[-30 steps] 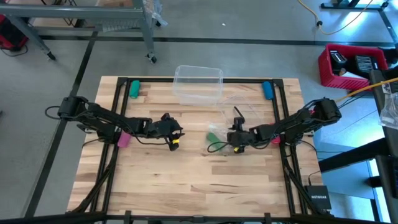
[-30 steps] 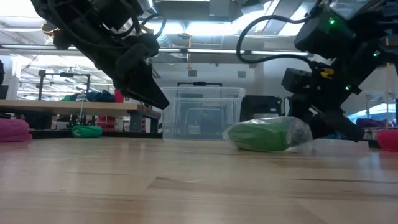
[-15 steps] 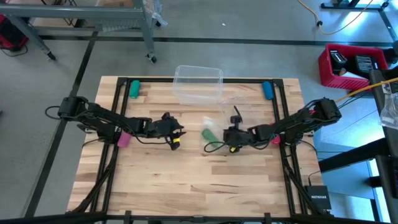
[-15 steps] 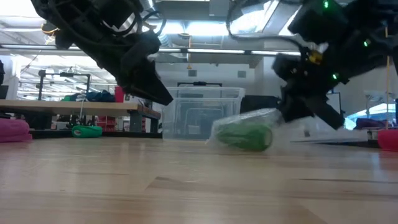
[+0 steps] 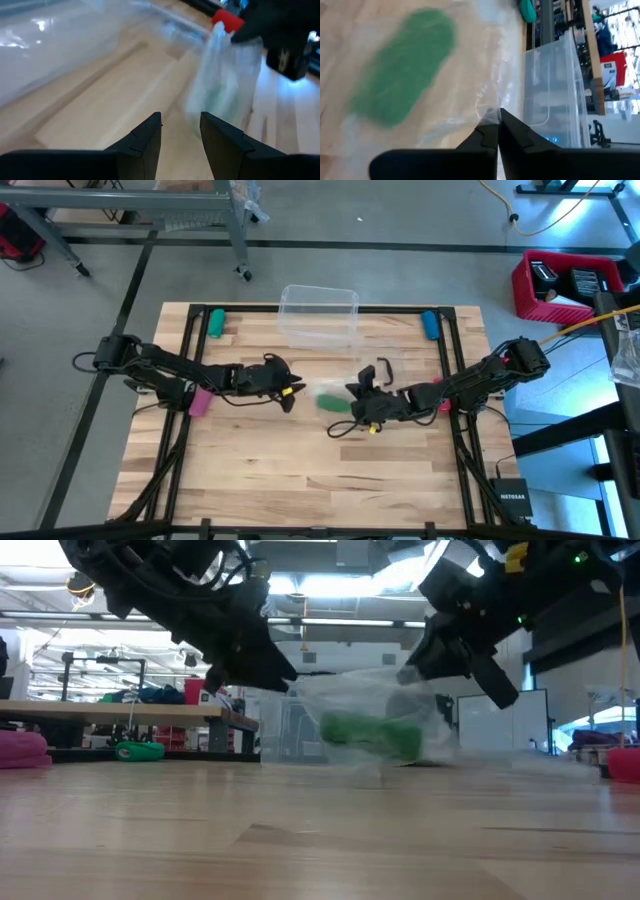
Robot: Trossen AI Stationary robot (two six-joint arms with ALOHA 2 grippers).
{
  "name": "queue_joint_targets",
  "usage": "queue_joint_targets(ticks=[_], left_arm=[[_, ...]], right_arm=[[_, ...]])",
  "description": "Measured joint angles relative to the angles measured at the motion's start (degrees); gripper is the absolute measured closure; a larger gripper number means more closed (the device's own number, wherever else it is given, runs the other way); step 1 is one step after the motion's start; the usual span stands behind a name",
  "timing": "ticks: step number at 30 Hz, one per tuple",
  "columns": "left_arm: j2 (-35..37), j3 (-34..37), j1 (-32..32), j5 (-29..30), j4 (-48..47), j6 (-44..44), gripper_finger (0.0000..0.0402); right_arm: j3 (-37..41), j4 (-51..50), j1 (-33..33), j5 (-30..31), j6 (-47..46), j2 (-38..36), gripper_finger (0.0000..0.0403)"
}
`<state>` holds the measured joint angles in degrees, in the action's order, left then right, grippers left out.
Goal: Roll bandage
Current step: Put the packed rolled green bandage into the transparent bin
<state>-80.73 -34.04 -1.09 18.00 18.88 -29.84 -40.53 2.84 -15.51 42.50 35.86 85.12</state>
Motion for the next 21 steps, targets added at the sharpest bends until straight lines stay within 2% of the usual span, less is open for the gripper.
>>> queue_joint_targets(ticks=[5,13,17,21], left_arm=[[0.0,0.0,2.3,-1.7,1.6,-0.2,0.0274],[-0.4,0.0,3.4,-8.8,4.9,2.0,0.0274],[-1.5,0.0,4.5,-9.1,4.6,-0.6,0.0274],[-2.9,0.0,4.9,-14.8,6.7,-1.4,0.0274]], right_arm=[[0.0,1.2,0.0,-0.6,2.0,0.0,0.0393],[0.0,2.5,0.1,-1.6,2.6,0.0,0.0396],[0.0,5.9,0.2,-1.6,5.2,0.0,0.0396],[0.0,7.3,0.2,-1.8,7.0,0.0,0.0398]])
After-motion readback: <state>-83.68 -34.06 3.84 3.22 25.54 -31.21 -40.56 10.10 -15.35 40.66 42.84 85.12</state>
